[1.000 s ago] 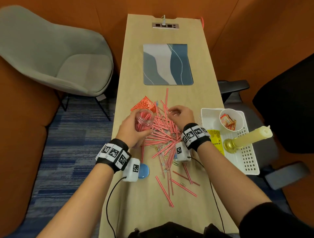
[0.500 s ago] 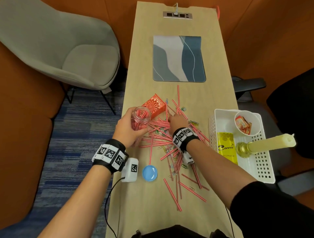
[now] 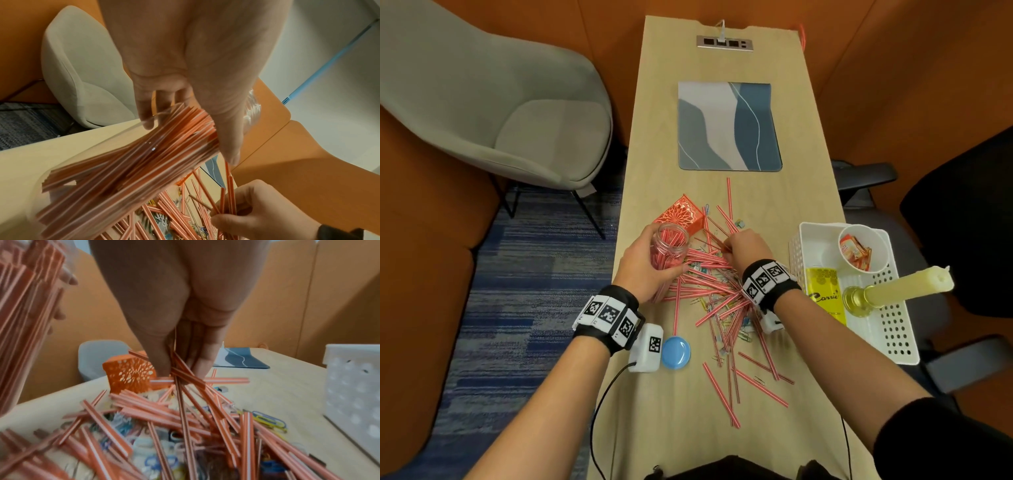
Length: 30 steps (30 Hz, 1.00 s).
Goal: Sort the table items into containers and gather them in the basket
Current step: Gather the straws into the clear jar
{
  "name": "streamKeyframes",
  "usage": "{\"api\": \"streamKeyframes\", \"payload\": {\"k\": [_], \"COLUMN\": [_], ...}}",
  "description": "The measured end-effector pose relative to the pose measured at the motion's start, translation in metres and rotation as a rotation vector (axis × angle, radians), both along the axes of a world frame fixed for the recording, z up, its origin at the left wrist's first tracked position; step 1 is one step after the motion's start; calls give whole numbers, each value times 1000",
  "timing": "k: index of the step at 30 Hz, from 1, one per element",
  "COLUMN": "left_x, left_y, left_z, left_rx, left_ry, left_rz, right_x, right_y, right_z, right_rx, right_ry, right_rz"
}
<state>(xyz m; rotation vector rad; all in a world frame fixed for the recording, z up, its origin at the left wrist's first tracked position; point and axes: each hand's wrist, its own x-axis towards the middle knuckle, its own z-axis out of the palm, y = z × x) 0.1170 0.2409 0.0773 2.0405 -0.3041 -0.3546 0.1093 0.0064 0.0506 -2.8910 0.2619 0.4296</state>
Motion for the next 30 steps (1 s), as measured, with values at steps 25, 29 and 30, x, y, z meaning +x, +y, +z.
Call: {"api": "streamKeyframes", "payload": {"k": [25,29,30], "left_x": [-70,-73,-74], "left_y": [-64,-68,-70], "left_z": [50,52,52], "left_rx": [77,138,151], "left_ry": [8,-30,-32], "left_rz": [-184,-205,-212], "right_x": [-103,-110,-110], "right_y": [15,20,19], "right_z": [128,100,93], "right_rx": [800,723,698], "right_ry": [-519,-602,-632], "right_rz": [-315,-314,-328]}}
